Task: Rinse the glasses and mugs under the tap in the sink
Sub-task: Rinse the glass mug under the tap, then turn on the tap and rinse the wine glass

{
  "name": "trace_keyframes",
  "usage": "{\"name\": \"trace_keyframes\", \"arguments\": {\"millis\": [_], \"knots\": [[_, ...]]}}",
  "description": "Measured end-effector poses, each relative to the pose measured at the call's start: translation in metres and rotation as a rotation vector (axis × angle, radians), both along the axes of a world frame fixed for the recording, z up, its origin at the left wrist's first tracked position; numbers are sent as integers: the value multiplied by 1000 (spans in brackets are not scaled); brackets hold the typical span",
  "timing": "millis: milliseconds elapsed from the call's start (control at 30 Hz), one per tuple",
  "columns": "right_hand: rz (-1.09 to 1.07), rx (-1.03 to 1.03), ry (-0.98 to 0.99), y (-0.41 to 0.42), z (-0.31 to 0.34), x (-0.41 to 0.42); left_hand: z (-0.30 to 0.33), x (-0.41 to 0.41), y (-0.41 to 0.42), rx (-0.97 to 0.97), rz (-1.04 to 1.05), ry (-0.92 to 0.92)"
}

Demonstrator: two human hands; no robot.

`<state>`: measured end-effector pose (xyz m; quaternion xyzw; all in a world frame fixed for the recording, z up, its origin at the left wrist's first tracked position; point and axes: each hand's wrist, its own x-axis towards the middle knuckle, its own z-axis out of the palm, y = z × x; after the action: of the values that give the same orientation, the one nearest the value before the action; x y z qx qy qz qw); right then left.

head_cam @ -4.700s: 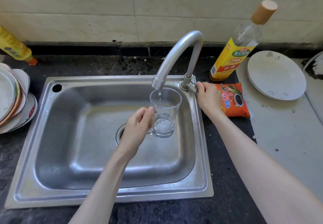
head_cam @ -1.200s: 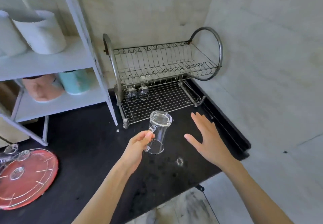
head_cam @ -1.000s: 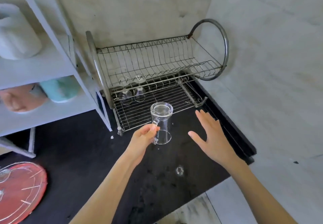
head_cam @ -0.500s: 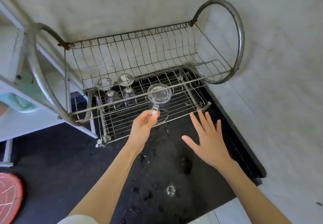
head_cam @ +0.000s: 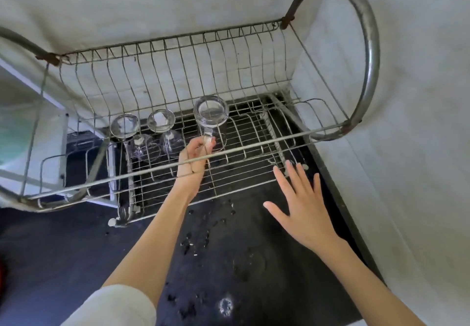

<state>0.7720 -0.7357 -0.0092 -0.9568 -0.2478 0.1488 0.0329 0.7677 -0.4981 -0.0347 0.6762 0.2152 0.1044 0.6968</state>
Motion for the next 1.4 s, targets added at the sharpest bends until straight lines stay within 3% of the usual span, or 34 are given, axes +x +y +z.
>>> {"name": "trace_keyframes", "arguments": {"millis": [233, 367, 500, 567, 633, 733, 833, 967, 1133, 1400], "knots": [[19, 11, 8, 1, 0, 9, -8, 15, 3, -34, 39, -11], [37, 36, 9, 5, 4, 7, -6, 14, 0, 41, 47, 40], [90, 19, 6, 9, 10, 2, 11, 2, -3, 191, 39, 135], [119, 5, 15, 13, 13, -4, 20, -18, -6, 272, 18, 317], [155, -6, 26, 20, 16, -15, 28, -55, -10, 422, -79, 428], [237, -12, 51, 35, 21, -41, 36, -126, -21, 669, -179, 381], [359, 4, 62, 56, 26, -75, 38, -193, -24, 889, -172, 431], [529, 48, 61, 100, 34, -128, 44, -276, -1, 1039, -51, 526], [755, 111, 46, 171, 44, -218, 44, -405, 29, 1099, 176, 724], [925, 112, 96, 263, 46, -385, 49, -609, 82, 982, 362, 935]]}}
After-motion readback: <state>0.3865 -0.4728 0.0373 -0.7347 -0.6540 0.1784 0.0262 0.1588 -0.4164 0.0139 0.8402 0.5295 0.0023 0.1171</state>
